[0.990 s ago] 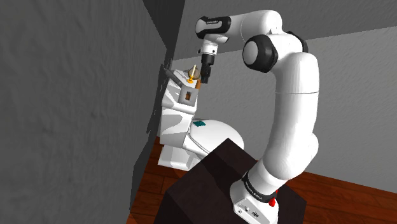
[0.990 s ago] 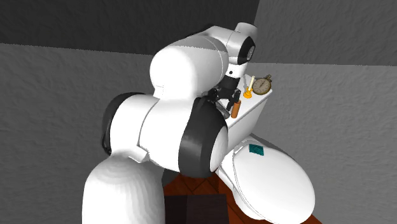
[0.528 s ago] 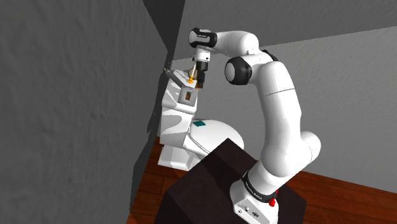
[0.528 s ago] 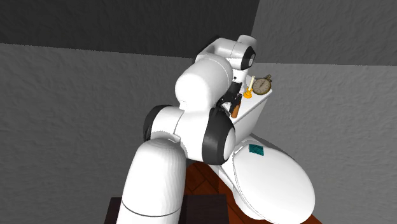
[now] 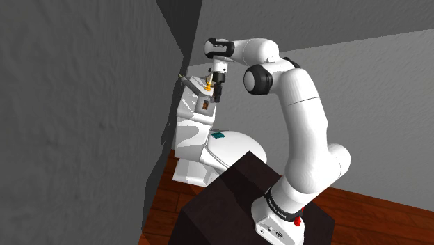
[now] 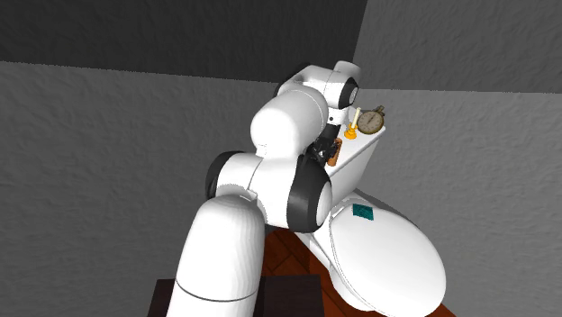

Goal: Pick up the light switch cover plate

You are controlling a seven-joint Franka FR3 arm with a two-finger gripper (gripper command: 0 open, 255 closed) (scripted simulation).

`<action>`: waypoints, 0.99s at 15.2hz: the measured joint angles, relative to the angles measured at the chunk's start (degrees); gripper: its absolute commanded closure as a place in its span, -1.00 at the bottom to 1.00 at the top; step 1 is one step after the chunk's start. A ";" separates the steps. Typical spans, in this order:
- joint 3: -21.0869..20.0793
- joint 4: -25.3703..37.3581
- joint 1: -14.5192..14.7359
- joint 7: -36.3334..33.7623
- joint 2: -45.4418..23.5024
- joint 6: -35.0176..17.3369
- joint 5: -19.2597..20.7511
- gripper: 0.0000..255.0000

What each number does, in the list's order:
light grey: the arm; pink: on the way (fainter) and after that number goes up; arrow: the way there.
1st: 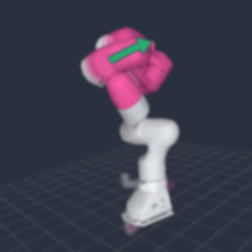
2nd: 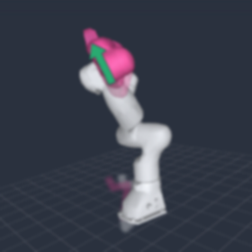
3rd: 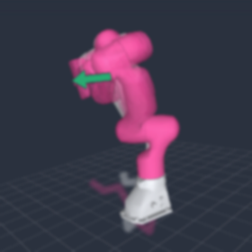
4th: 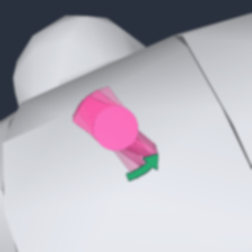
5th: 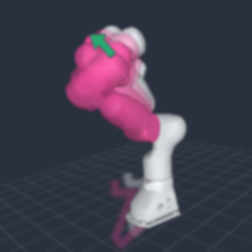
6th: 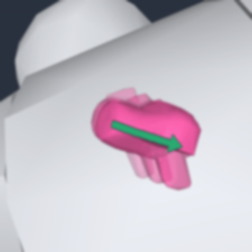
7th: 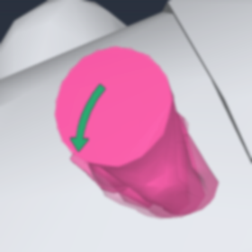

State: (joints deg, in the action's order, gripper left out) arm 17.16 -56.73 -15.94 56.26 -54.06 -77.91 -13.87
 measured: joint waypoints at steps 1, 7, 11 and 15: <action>-0.01 0.05 0.00 -0.01 -0.06 -0.02 -0.01 1.00; -0.01 0.17 -0.02 -0.03 -0.09 0.03 -0.02 1.00; 0.05 0.29 -0.03 -0.03 0.35 0.60 0.06 1.00; 0.12 1.89 -0.16 -0.28 1.10 2.90 0.18 1.00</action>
State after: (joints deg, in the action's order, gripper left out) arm 17.28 -54.83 -16.11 55.98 -52.96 -75.02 -13.69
